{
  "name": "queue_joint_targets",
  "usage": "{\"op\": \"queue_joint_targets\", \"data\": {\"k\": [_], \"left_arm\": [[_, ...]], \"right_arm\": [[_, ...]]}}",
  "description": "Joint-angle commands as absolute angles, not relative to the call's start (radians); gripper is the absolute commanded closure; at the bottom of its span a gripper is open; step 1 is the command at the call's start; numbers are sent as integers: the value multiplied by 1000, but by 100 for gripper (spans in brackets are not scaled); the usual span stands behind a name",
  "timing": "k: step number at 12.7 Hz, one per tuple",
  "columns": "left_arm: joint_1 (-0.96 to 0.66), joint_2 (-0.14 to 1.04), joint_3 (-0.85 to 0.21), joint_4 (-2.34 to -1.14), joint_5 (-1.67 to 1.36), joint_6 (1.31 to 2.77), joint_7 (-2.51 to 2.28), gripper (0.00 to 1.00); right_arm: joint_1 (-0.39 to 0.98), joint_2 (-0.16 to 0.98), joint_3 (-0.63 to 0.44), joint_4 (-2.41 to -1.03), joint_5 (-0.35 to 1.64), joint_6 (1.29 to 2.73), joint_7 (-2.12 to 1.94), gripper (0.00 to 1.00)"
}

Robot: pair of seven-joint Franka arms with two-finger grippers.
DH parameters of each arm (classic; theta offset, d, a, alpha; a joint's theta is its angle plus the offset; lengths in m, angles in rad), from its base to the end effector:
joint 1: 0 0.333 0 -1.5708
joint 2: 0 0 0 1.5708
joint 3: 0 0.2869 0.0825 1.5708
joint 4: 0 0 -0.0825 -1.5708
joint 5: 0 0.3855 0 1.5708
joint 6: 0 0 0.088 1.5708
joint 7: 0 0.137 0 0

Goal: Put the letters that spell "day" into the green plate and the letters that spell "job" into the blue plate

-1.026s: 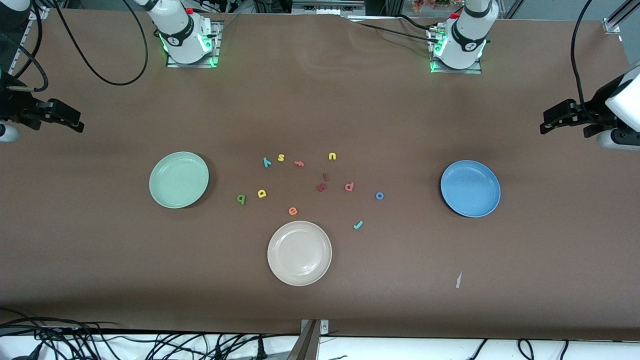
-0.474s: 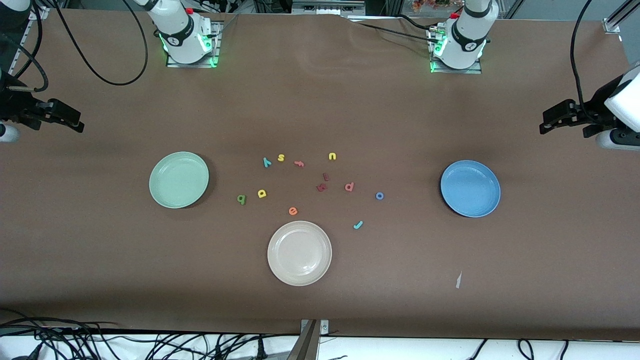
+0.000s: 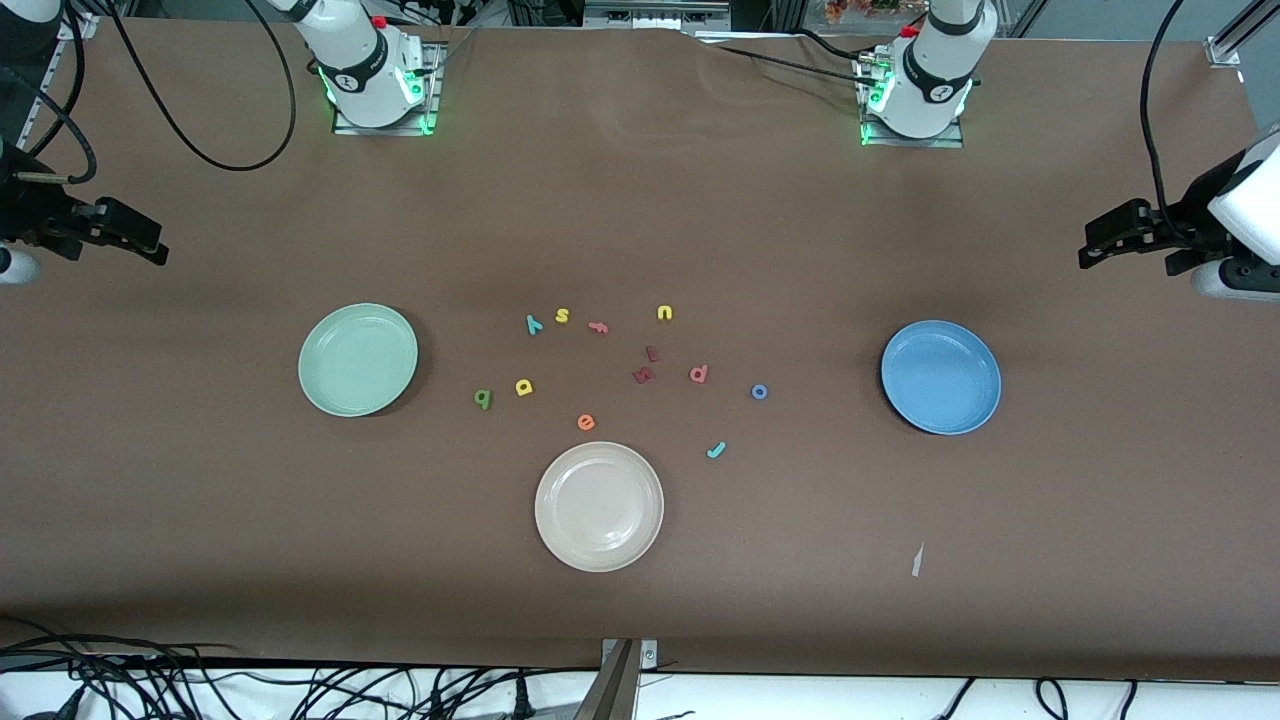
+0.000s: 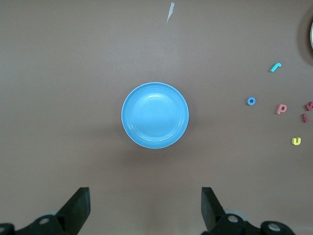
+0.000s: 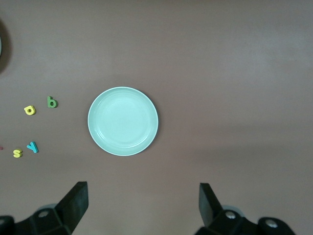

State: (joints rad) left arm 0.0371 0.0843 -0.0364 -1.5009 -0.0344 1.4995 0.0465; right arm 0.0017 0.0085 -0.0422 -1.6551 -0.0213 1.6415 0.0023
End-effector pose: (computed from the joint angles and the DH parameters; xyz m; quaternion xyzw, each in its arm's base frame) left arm 0.5690 -0.0038 0.5450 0.9986 -0.0234 -0.0423 0.0197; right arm 0.5608 -0.0254 0.5267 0.9997 -0.0205 -0.0112 0.0106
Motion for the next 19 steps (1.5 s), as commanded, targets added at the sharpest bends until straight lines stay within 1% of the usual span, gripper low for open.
{"op": "queue_joint_targets", "data": {"k": [1,15,19], "left_arm": [[31,81,-37,-1499,-3,1491,64,0],[31,83,-38,-1499,-5,1493,66,0],[31,87,-38,-1499,-5,1494,66,0]], "right_arm": [[-2,20,-41,-1631,-5,1631,8,0],[3,18,-38,-1634,-5,1623,9,0],[15,18,-17,-1638,-3,1601,50,0]]}}
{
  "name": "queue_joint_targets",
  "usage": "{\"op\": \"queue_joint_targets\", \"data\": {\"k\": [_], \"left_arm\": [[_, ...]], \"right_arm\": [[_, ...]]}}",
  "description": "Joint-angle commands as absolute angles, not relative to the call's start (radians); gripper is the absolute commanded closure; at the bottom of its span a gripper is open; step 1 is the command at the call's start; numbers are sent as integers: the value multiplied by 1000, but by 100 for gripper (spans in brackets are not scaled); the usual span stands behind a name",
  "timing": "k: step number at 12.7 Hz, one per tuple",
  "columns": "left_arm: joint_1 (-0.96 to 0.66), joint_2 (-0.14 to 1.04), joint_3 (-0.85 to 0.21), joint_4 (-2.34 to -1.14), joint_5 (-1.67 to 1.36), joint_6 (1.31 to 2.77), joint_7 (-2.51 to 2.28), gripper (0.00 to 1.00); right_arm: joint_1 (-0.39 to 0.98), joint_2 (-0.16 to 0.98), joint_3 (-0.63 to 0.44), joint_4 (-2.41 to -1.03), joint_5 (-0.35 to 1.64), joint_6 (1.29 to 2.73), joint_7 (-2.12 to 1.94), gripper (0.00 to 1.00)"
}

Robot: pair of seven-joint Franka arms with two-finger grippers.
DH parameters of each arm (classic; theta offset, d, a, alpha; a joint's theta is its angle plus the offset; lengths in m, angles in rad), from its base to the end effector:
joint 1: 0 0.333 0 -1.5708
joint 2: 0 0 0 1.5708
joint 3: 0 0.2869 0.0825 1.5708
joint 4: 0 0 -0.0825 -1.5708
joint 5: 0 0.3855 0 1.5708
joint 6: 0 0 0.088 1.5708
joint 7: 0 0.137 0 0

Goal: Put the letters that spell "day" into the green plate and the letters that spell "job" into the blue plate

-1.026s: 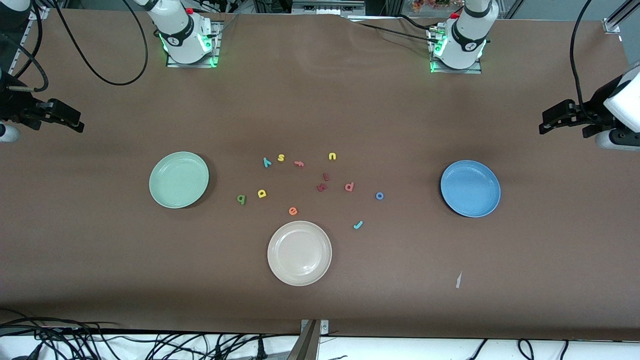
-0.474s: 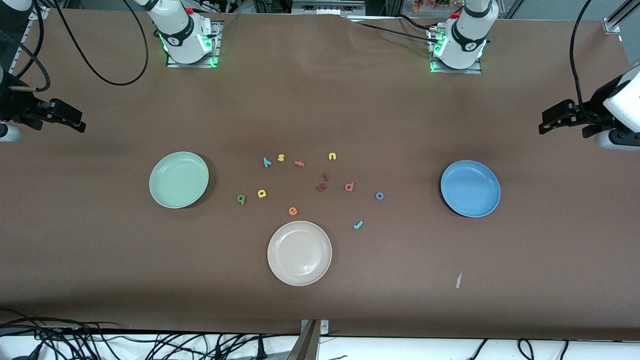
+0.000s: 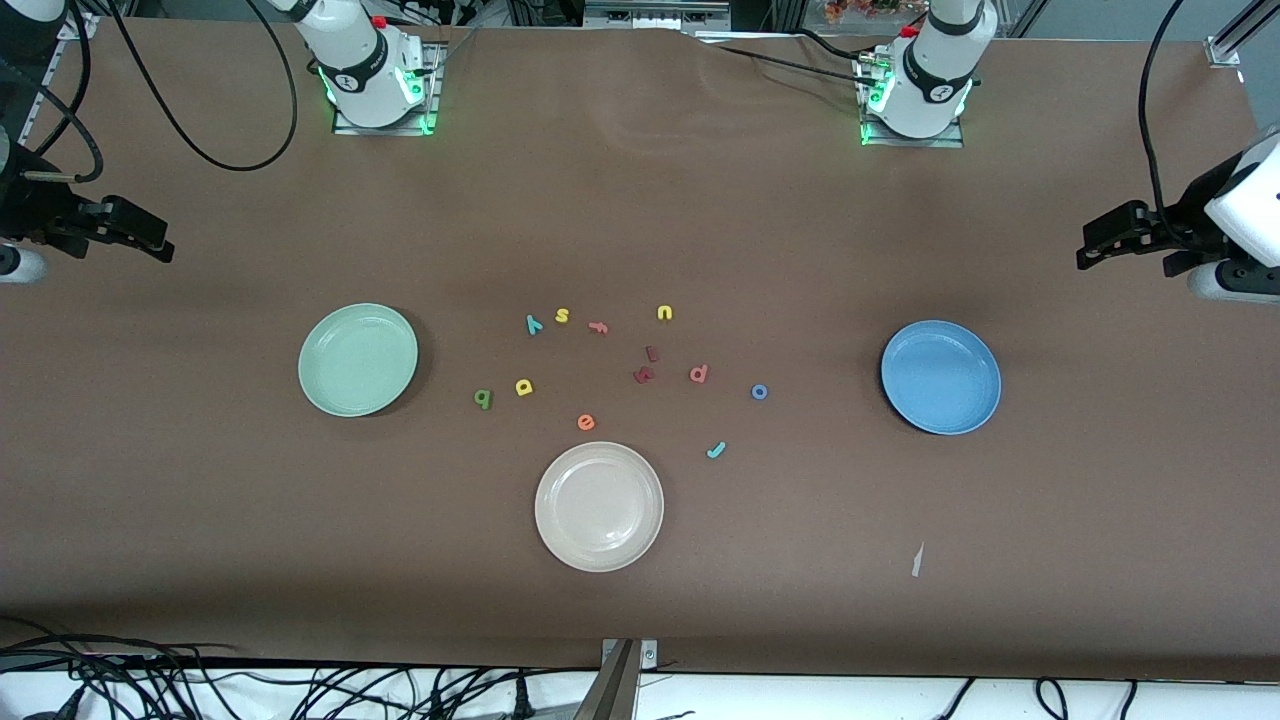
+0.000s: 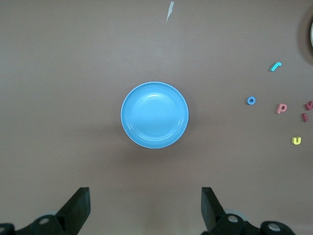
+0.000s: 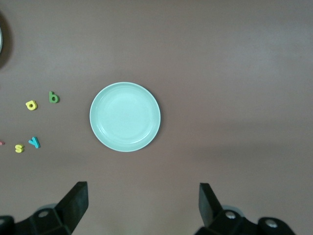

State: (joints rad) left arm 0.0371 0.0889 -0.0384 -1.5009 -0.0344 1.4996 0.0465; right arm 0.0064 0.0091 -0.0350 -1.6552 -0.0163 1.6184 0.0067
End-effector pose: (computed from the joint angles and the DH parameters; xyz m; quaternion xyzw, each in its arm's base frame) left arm 0.5699 -0.0049 0.5424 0.9985 -0.0243 -0.0446 0.0199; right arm 0.5580 -0.0181 0.5244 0.9996 -0.0171 -0.0230 0.0080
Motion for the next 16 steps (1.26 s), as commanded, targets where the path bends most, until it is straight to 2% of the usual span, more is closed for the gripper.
{"op": "queue_joint_targets", "data": {"k": [1,5,7,9,12,15,16], "left_arm": [[32,87,-38,-1499,-5,1494,66,0],[29,139,-38,-1487,-17,1499,54,0],[20,161,-38,-1485,-20,1502,54,0],[11,225,-38,-1482,-12,1520,54,0],[-20,280,-38,-1482,-9,1593,54,0],[-89,365,-38,-1482,-18,1632,46,0],[-136,392,-38,-1482,-21,1688,8,0]], "right_arm": [[26,24,3,-1638,-5,1606,110,0],[130,66,37,-1712,-12,1735,413,0],[216,138,37,-1782,-23,1831,636,0],[305,249,35,-1779,-58,1873,682,0],[420,353,37,-1781,-107,2012,874,0],[448,432,38,-1776,-104,2118,864,0],[456,475,38,-1772,-103,2162,873,0]]}}
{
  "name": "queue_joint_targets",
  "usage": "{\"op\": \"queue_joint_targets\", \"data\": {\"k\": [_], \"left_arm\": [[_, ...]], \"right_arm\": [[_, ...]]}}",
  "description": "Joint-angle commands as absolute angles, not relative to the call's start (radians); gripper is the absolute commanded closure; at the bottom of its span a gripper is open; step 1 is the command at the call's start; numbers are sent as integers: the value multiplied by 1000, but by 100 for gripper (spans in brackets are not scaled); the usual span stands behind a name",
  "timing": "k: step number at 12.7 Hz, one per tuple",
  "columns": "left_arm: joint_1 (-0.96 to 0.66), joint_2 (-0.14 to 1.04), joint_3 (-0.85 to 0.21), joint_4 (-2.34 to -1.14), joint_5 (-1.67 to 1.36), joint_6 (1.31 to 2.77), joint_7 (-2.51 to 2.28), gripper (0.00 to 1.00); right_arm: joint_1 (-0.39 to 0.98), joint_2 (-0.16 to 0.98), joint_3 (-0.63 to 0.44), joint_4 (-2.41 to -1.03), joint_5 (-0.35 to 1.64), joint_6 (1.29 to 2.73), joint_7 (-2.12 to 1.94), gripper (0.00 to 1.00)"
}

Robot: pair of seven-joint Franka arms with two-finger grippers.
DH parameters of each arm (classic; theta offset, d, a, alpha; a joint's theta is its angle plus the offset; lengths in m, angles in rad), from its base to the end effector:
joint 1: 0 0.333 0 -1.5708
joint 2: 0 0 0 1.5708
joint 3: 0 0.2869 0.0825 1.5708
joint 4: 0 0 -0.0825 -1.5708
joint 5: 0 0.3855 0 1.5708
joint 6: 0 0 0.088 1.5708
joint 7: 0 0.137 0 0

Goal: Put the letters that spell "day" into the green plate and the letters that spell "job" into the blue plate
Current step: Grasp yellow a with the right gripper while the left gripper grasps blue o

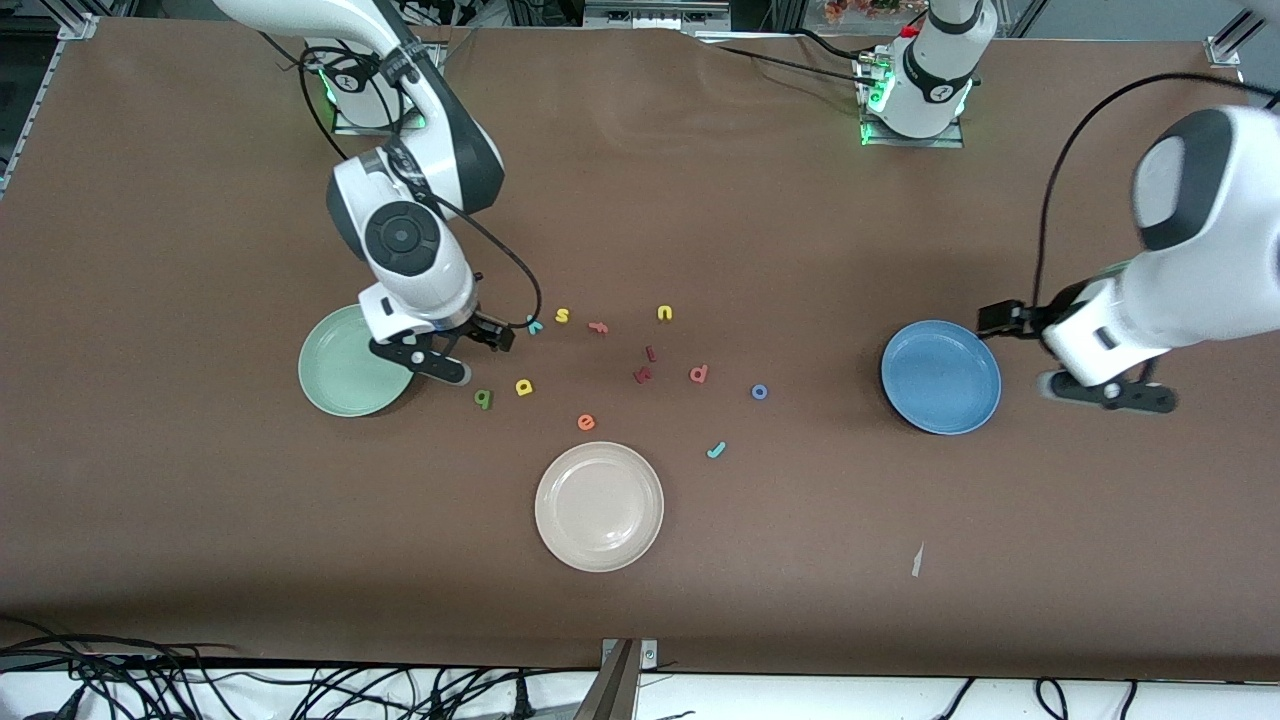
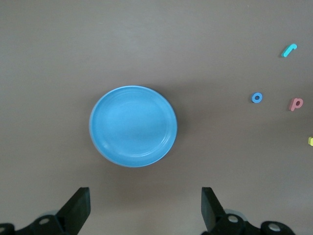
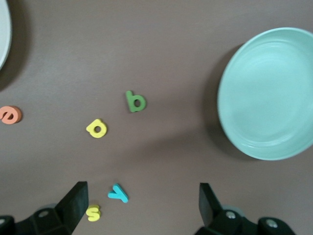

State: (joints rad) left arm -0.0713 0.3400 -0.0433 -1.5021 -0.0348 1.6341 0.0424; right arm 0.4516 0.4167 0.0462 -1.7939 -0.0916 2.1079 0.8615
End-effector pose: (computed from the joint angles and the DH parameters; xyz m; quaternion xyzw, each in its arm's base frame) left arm 0.6205 -0.0735 0.4002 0.9915 -0.0746 -0.1045 0.0207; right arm 0.5517 0.2911 0.2531 0.9859 -0.1570 -0.0216 0.0543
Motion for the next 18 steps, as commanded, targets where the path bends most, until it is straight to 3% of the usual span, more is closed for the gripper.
{"op": "queue_joint_targets", "data": {"k": [1,5,9,11,16,18], "left_arm": [[-170,417,-38,-1486,-23,1753,-68,0],[-309,581,-37,-1499,-91,1981,-253,0],[-382,656,-37,-1506,-81,2069,-322,0],[-419,678,-37,-1563,-69,2162,-383,0],[-448,702,-32,-1646,-66,2286,-463,0],[-451,713,-34,-1647,-42,2286,-480,6]], "right_arm": [[483,562,37,-1737,-103,2227,888,0],[491,586,32,-1701,-97,2247,1053,1],[462,606,6,-1680,-60,2260,1159,1],[480,630,8,-1677,-12,2317,1326,9],[515,675,9,-1680,-24,2384,1505,9],[523,693,8,-1686,-20,2384,1514,9]]}}
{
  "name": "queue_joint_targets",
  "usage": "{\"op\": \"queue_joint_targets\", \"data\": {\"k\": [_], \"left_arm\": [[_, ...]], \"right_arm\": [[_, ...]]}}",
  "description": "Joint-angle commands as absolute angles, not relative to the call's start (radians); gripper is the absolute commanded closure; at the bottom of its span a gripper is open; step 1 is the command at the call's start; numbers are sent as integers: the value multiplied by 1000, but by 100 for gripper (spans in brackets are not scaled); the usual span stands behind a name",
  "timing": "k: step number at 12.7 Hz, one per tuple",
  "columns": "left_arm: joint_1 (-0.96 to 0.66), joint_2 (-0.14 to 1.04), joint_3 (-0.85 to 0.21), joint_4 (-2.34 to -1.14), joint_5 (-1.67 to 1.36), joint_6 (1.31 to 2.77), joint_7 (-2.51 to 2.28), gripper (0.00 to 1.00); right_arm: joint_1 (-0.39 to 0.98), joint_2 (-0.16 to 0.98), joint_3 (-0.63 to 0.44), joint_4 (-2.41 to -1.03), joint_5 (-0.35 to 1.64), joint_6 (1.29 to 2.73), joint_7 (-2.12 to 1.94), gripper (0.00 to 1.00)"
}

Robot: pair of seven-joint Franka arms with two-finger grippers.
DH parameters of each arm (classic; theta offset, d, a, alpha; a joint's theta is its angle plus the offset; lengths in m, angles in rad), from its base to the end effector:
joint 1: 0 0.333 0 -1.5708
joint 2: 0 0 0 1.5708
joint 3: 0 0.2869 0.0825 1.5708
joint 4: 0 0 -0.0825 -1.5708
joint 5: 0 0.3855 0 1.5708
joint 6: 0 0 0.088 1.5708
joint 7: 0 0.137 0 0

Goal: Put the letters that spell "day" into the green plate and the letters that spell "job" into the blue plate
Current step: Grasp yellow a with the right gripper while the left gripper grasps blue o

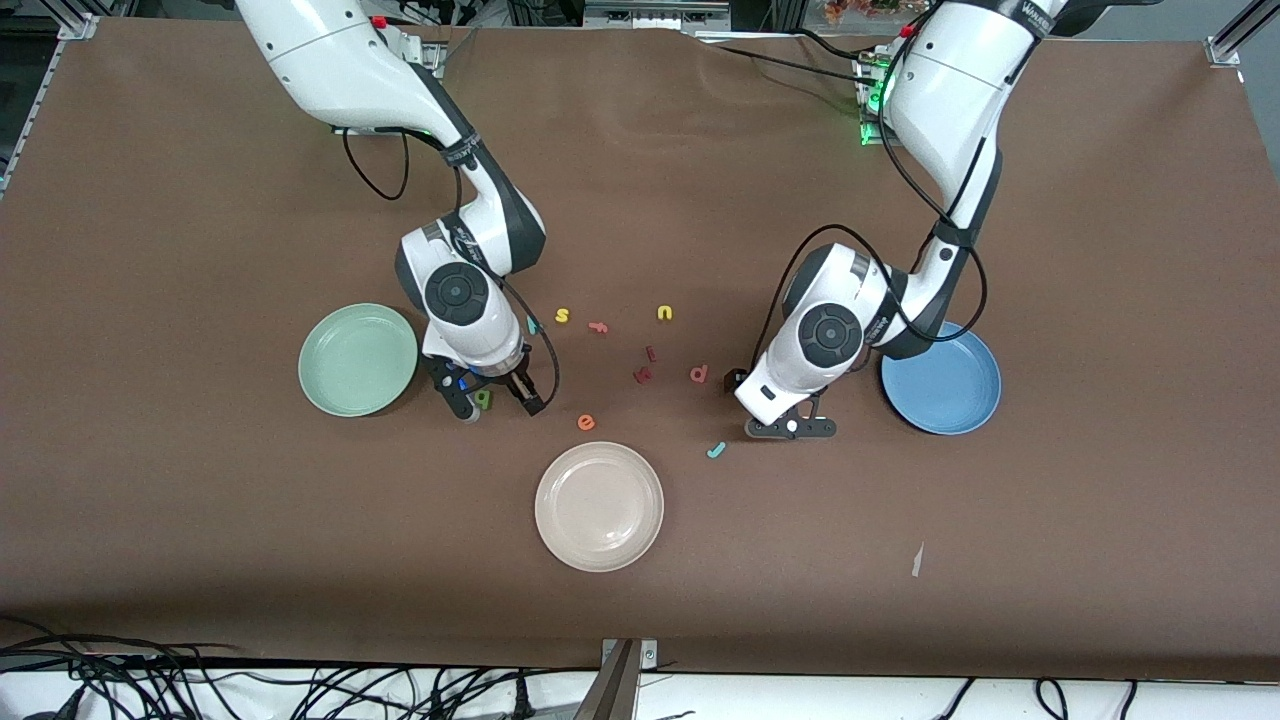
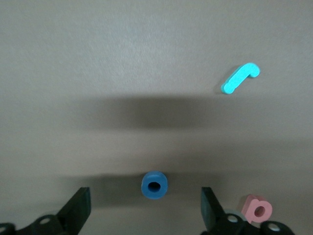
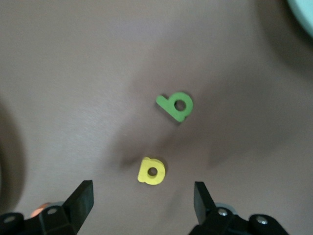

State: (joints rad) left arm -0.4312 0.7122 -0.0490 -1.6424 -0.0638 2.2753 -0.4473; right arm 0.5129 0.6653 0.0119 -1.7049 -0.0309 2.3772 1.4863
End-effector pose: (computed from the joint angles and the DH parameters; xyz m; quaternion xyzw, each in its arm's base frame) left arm 0.5832 -0.3053 0.1396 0.9984 0.0105 -0.0530 0.0179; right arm 0.5709 0.3290 0.1526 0.8911 -0.4537 0.0079 0.0008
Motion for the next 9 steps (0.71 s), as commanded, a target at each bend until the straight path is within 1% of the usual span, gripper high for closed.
{"op": "queue_joint_targets", "data": {"k": [1,2,3,4,6,7,9], "left_arm": [[-453,716,-34,-1649,-25,2286,-511,11],[-456,727,-34,-1648,-25,2286,-529,17],[-462,730,-34,-1647,-25,2286,-529,21],[-462,732,-34,-1646,-25,2286,-531,22],[-463,739,-34,-1643,-25,2286,-541,27],[-465,744,-34,-1641,-25,2286,-549,32],[-471,747,-32,-1638,-25,2286,-551,39]], "right_arm": [[523,696,8,-1684,-21,2385,1538,9],[523,698,8,-1683,-25,2390,1548,9],[523,698,8,-1689,-23,2402,1548,9],[523,698,8,-1690,-23,2402,1549,11],[522,698,8,-1694,-23,2401,1549,31],[520,698,8,-1695,-23,2401,1546,35],[522,707,8,-1703,-25,2401,1546,34]]}}
